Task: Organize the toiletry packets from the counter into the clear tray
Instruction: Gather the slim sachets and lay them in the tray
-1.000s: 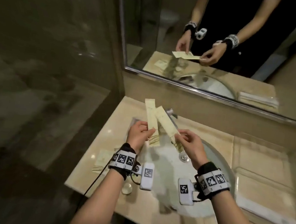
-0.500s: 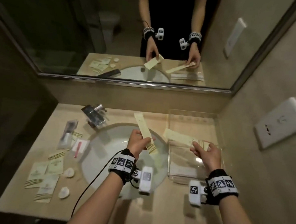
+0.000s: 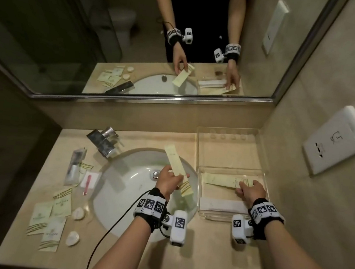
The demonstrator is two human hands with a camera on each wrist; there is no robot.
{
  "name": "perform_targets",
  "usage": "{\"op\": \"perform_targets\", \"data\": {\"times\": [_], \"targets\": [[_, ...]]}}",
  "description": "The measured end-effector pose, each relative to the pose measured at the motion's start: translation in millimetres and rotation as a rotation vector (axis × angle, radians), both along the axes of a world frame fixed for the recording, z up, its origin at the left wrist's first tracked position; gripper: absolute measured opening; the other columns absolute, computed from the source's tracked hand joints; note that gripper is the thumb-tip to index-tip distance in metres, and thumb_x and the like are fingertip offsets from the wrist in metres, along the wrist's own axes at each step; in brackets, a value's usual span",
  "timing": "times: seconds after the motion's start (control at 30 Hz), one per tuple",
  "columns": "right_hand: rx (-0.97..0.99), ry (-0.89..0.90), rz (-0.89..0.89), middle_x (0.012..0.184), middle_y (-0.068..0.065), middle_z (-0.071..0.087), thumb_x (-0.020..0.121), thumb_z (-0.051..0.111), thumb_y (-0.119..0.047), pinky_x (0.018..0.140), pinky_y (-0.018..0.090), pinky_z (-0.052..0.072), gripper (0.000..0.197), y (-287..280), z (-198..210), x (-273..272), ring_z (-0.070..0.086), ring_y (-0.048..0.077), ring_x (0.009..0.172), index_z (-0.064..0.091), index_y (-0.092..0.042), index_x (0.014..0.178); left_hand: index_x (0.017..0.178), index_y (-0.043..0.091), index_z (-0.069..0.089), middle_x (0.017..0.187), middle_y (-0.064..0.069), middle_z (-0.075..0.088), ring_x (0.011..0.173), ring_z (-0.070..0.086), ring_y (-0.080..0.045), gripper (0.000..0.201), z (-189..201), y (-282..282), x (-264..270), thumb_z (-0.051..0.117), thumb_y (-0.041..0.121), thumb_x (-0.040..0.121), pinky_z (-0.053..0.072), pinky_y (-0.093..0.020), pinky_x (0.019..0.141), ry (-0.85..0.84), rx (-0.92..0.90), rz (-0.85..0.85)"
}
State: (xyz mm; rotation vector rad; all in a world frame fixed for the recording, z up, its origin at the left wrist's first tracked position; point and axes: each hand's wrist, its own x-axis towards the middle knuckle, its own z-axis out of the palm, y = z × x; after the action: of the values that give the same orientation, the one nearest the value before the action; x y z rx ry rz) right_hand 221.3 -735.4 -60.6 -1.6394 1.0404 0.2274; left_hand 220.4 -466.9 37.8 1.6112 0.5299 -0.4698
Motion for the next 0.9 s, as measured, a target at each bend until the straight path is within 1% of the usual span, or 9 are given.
{"op": "perform_targets", "data": {"times": [0.1, 0.17, 0.23, 0.3, 0.43, 0.53, 0.7, 0.83, 0.9], "targets": [[-0.036, 0.044, 0.036, 0.132, 0.018, 0.06, 0.089, 0.066, -0.018, 0.104, 0.04, 0.047, 0.065, -1.0, -10.5, 5.5, 0.07, 0.026, 0.099, 0.036, -0.005, 0.145, 0.124, 0.002, 0.047, 0.104, -0.013, 0.073, 0.075, 0.064, -0.011, 0.037, -5.0, 2.0, 5.0, 0.05, -0.007, 0.088, 0.045, -0.017, 0.048, 0.008, 0.005, -0.009], [-0.047, 0.05, 0.047, 0.125, 0.018, 0.065, 0.089, 0.066, -0.017, 0.103, 0.039, 0.048, 0.062, 1.4, -11.9, 8.9, 0.071, 0.026, 0.098, 0.039, -0.003, 0.142, 0.124, 0.002, 0.047, 0.107, -0.015, 0.072, 0.075, 0.064, -0.01, 0.036, -7.9, 3.3, 8.4, 0.05, -0.007, 0.089, 0.044, -0.017, 0.049, 0.012, 0.002, -0.01], [-0.099, 0.043, 0.061, 0.119, 0.019, 0.067, 0.089, 0.067, -0.014, 0.092, 0.027, 0.052, 0.056, 3.7, -11.9, 11.3, 0.072, 0.026, 0.091, 0.043, 0.001, 0.137, 0.122, 0.002, 0.046, 0.106, -0.014, 0.072, 0.075, 0.063, -0.011, 0.034, -10.9, 4.5, 9.9, 0.05, -0.007, 0.09, 0.043, -0.021, 0.053, 0.018, -0.002, -0.003], [-0.158, 0.032, 0.068, 0.118, 0.02, 0.064, 0.087, 0.07, -0.013, 0.068, 0.015, 0.053, 0.05, 5.9, -8.6, 12.7, 0.069, 0.025, 0.083, 0.048, 0.002, 0.129, 0.121, 0.002, 0.046, 0.101, -0.011, 0.072, 0.075, 0.063, -0.011, 0.033, -12.9, 4.6, 9.9, 0.05, -0.006, 0.09, 0.043, -0.023, 0.055, 0.026, -0.005, -0.002], [-0.352, 0.049, 0.177, 0.124, 0.025, 0.057, 0.081, 0.077, -0.022, 0.092, 0.036, 0.046, 0.05, 6.9, -5.4, 15.3, 0.058, 0.037, 0.11, 0.056, 0.003, 0.118, 0.119, 0.003, 0.047, 0.1, -0.012, 0.073, 0.075, 0.064, -0.013, 0.032, -18.0, 3.7, 10.2, 0.051, -0.007, 0.089, 0.042, -0.026, 0.057, 0.036, -0.012, 0.001], [-0.401, 0.048, 0.208, 0.123, 0.026, 0.055, 0.08, 0.078, -0.019, 0.091, 0.039, 0.045, 0.049, 9.8, -4.1, 16.3, 0.055, 0.039, 0.111, 0.054, 0.006, 0.115, 0.12, 0.001, 0.047, 0.09, -0.008, 0.073, 0.074, 0.064, -0.014, 0.033, -20.9, 1.3, 10.3, 0.051, -0.007, 0.088, 0.041, -0.026, 0.056, 0.044, -0.013, 0.002], [-0.416, -0.037, 0.177, 0.122, 0.025, 0.05, 0.08, 0.077, -0.013, 0.086, 0.038, 0.044, 0.048, 14.1, -2.3, 14.3, 0.055, 0.039, 0.107, 0.049, 0.007, 0.115, 0.121, -0.001, 0.047, 0.103, -0.017, 0.072, 0.077, 0.064, -0.02, 0.034, -23.3, -2.8, 13.1, 0.056, -0.004, 0.088, 0.046, -0.026, 0.058, 0.039, -0.012, 0.001], [-0.396, -0.07, 0.145, 0.122, 0.023, 0.048, 0.077, 0.08, -0.015, 0.085, 0.04, 0.047, 0.055, 13.1, -4.4, 12.2, 0.056, 0.039, 0.103, 0.045, 0.004, 0.115, 0.119, -0.001, 0.053, 0.075, -0.006, 0.066, 0.058, 0.062, -0.012, 0.03, -21.9, -7.2, 15.7, 0.058, -0.001, 0.089, 0.053, -0.027, 0.061, 0.023, -0.021, -0.003], [-0.412, -0.088, 0.126, 0.119, 0.02, 0.048, 0.077, 0.08, -0.021, 0.082, 0.04, 0.048, 0.054, 11.0, -4.5, 9.9, 0.057, 0.038, 0.099, 0.046, 0.001, 0.112, 0.117, -0.001, 0.056, 0.073, -0.006, 0.067, 0.049, 0.061, -0.012, 0.027, -22.0, -10.6, 17.8, 0.058, 0.003, 0.091, 0.056, -0.031, 0.066, 0.026, -0.049, 0.009]]}}
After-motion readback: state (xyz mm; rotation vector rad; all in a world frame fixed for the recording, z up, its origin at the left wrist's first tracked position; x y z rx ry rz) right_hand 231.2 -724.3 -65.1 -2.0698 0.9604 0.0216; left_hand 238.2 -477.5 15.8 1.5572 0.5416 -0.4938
